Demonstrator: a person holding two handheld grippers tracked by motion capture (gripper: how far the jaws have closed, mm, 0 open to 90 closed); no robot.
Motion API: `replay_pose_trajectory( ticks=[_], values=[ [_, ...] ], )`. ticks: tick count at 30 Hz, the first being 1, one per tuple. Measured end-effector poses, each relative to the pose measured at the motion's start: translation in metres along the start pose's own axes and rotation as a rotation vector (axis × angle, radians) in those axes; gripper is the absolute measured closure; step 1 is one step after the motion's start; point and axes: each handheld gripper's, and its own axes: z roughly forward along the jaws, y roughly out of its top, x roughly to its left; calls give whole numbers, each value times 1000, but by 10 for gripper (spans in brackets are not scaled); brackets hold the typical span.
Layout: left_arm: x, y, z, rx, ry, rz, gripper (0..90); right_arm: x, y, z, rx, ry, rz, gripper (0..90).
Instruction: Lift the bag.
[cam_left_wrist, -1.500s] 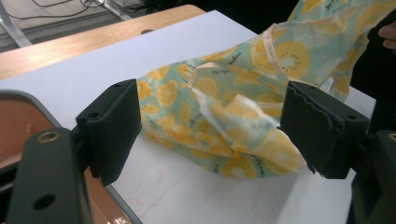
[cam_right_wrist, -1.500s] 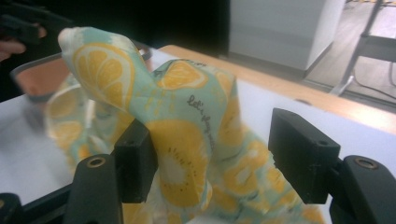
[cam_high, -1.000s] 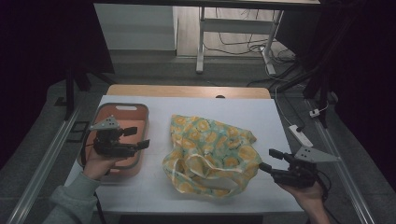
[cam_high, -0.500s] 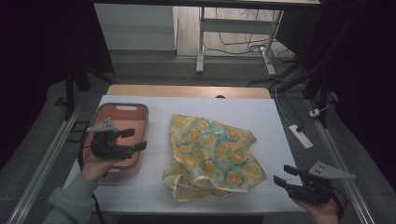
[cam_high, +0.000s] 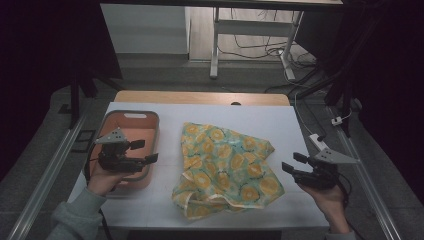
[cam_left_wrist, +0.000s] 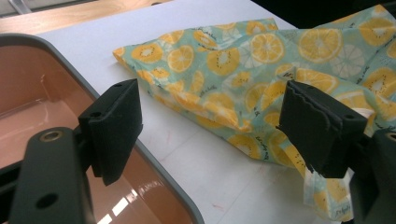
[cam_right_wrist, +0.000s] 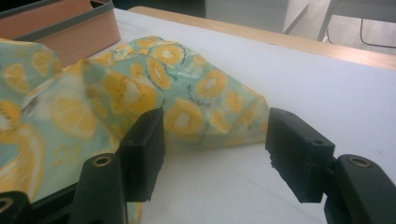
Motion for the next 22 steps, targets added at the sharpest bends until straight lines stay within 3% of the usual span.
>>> replay_pose_trajectory(
  ticks=[7,22],
  values=[
    [-3,-12,5,51,18,5,219,5,5,20,10,14,-46,374],
    [-4,-16,8,63,32,4,222,6,1,22,-12,33,-42,373]
  ],
)
